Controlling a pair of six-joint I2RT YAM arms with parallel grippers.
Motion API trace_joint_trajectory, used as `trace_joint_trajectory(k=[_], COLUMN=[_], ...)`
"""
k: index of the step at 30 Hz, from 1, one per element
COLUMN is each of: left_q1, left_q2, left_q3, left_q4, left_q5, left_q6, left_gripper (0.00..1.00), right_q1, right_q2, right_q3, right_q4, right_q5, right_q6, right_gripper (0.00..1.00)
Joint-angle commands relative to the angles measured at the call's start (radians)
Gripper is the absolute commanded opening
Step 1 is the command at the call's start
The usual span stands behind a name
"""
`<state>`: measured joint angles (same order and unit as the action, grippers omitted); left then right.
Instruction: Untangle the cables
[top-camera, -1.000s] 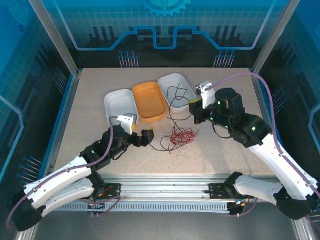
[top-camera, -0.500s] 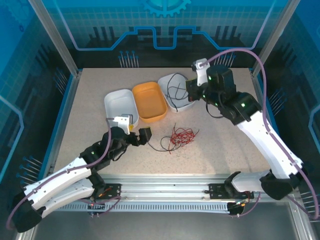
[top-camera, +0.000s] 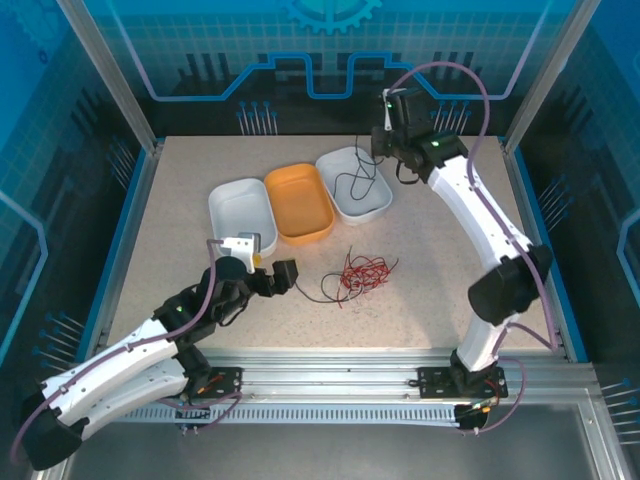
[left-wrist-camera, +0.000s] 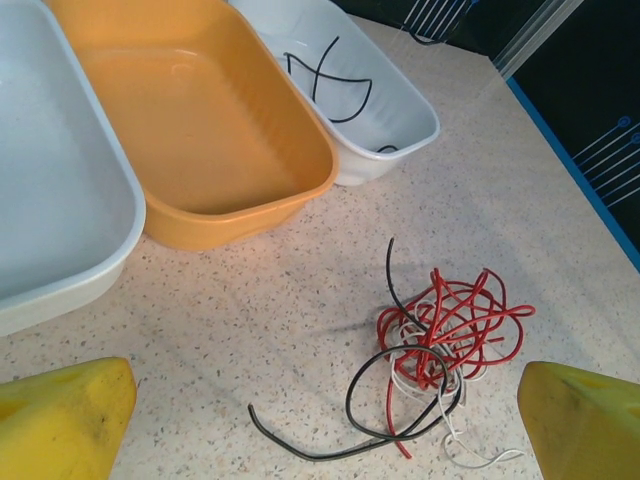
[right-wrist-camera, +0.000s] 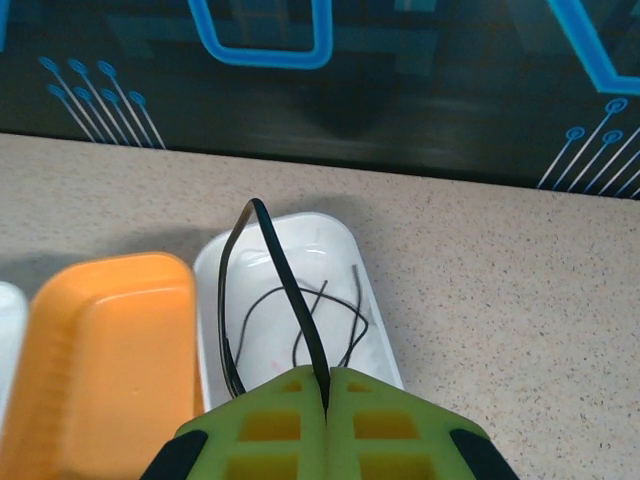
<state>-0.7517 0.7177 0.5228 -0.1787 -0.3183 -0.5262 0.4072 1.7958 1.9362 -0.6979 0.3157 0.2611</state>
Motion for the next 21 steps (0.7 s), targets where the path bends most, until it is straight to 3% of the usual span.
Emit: trace_joint_trajectory(k=[1, 12, 21], left_q1=[0.007, 0.009, 0.009], left_q2=[-0.005, 0.047, 0.053], left_q3=[0.025, 0.032, 0.019], left_q4=[-0.021, -0.004, -0.001], left_q5=[-0.013, 0.022, 0.041], left_q6=[-0.020, -0.029, -0.050], left_gripper=[0.99, 0.99, 0.99], right_q1=[-0.008, -0.031, -0.041], right_q2=[0.088, 0.327, 0.452], right_q3=[0.107, 0.240, 0.316], right_q4=[-0.074, -0.259, -0.347], right_q5=[0.020, 0.012, 0.126], right_q6=[-0.027, 0.001, 0.036], right_gripper=[0.00, 0.00, 0.00])
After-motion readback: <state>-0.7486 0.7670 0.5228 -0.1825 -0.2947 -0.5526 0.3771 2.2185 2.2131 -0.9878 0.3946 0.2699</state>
